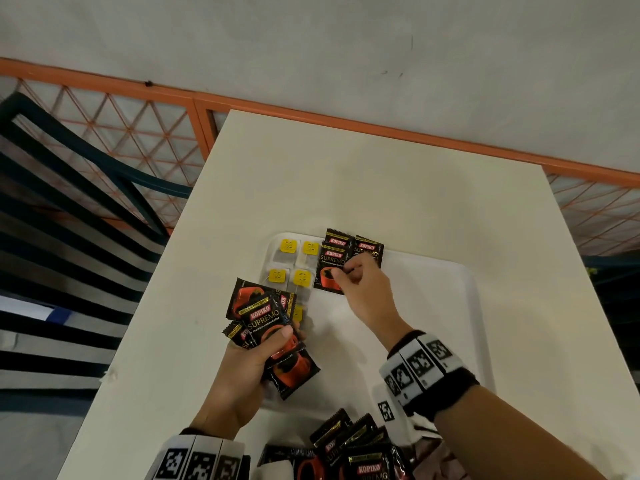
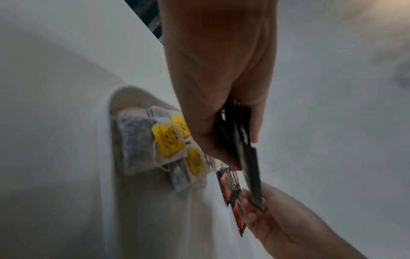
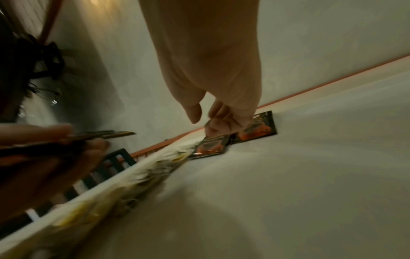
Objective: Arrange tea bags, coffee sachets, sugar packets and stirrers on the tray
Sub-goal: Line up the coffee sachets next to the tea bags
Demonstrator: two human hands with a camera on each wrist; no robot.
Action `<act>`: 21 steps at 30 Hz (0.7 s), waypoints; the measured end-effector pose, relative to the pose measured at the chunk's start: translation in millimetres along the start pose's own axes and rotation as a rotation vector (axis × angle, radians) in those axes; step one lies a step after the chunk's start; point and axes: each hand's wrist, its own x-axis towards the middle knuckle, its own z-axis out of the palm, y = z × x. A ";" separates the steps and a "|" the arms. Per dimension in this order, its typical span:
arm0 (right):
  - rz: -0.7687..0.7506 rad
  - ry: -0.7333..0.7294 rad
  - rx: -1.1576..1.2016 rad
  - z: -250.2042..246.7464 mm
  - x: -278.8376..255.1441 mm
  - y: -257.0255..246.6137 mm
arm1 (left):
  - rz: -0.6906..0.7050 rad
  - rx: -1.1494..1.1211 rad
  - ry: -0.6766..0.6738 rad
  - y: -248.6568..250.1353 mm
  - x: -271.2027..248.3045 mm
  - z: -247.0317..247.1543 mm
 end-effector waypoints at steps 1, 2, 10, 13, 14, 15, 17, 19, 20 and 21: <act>-0.019 -0.095 -0.003 1.7 -8.2 -2.7 | -0.003 -0.003 0.003 0.1 0.7 0.8; -0.029 -0.211 -0.009 3.7 -16.5 -4.8 | -0.004 -0.003 0.005 0.2 1.3 1.9; 0.005 -0.424 0.161 9.7 -43.7 -13.7 | -0.004 0.056 -0.099 0.9 -6.6 14.7; 0.063 -0.456 0.282 6.6 -44.1 -14.3 | -0.002 0.011 -0.108 3.9 -7.8 14.3; 0.079 -0.468 0.330 4.7 -44.8 -15.1 | -0.001 -0.006 -0.110 5.5 -8.6 14.7; 0.096 -0.479 0.384 2.7 -45.1 -15.6 | 0.004 -0.021 -0.113 6.1 -8.6 14.0; 0.129 -0.490 0.485 -1.7 -45.9 -16.3 | 0.009 -0.051 -0.119 7.0 -8.8 12.8; 0.157 -0.477 0.575 -5.9 -45.3 -16.1 | 0.005 -0.065 -0.126 8.1 -9.3 11.9; 0.172 -0.460 0.614 -8.3 -44.4 -15.6 | 0.004 -0.065 -0.124 8.2 -9.4 11.1; 0.186 -0.438 0.642 -10.8 -42.6 -14.4 | 0.009 -0.060 -0.120 7.8 -8.6 9.7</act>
